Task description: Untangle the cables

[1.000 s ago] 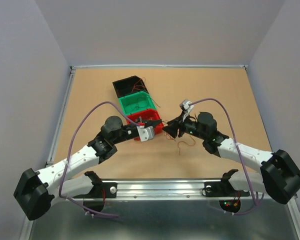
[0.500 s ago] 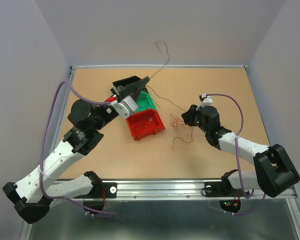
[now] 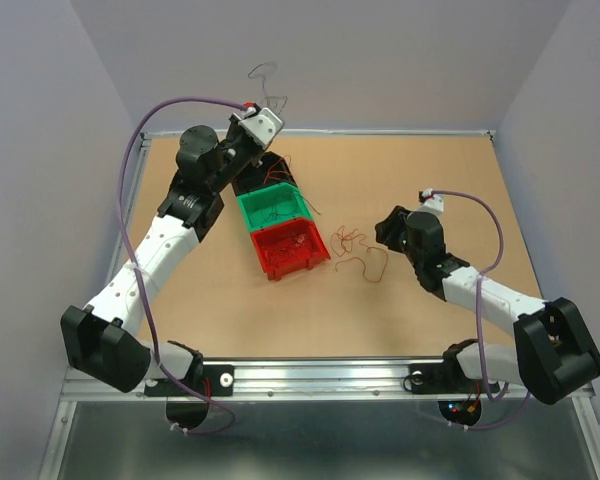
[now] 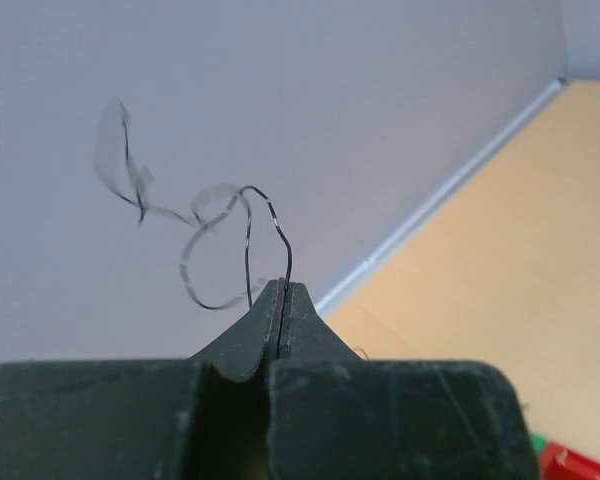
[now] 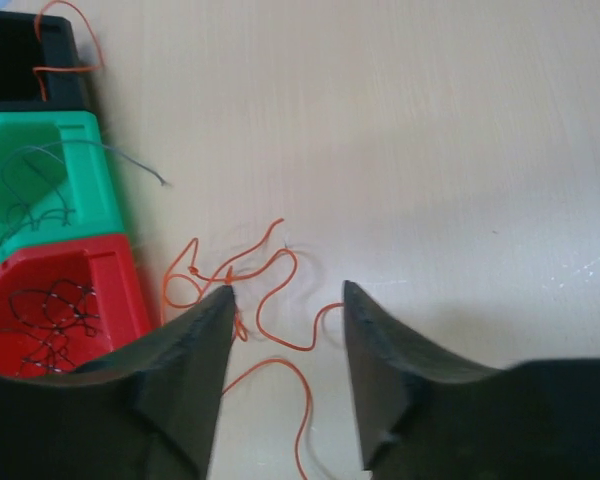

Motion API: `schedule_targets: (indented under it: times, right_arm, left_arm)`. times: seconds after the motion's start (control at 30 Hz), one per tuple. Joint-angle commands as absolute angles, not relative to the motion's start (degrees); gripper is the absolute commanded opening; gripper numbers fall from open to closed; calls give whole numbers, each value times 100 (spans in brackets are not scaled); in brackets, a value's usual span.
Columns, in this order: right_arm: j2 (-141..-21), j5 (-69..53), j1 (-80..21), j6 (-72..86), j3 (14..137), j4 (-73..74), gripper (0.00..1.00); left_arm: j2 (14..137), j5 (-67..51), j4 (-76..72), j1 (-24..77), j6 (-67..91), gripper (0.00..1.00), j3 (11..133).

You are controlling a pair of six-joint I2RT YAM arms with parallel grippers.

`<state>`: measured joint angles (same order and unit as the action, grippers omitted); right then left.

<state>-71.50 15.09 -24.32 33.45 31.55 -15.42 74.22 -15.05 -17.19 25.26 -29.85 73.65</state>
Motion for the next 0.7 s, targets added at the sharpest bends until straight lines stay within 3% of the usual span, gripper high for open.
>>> schedule_targets:
  times: [0.0,0.03,0.17,0.33,0.67]
  right_arm:
    - [-6847,1644,-2399,3384,3287,-1652,61]
    - [-6812,1617,-2399,3375,3261,-1670,66]
    - [-6724,1503,-2400,3357,3226,-1723,69]
    - [-6671,1301,-2399,3279,3217,-1740,81]
    - [-6539,1230,-2399,3217,3138,-1846,83]
  left_arm:
    - [7093,-2127,-1890,2514,-2900,0,7454]
    - [7067,-2170,-1890,2514,-2918,0,7349]
    - [6953,-2329,-1820,2514,-2979,0,7006]
    - [6601,-2636,-1714,2505,-2979,0,6488]
    - [5907,-3497,-1521,2540,-2874,0,5854]
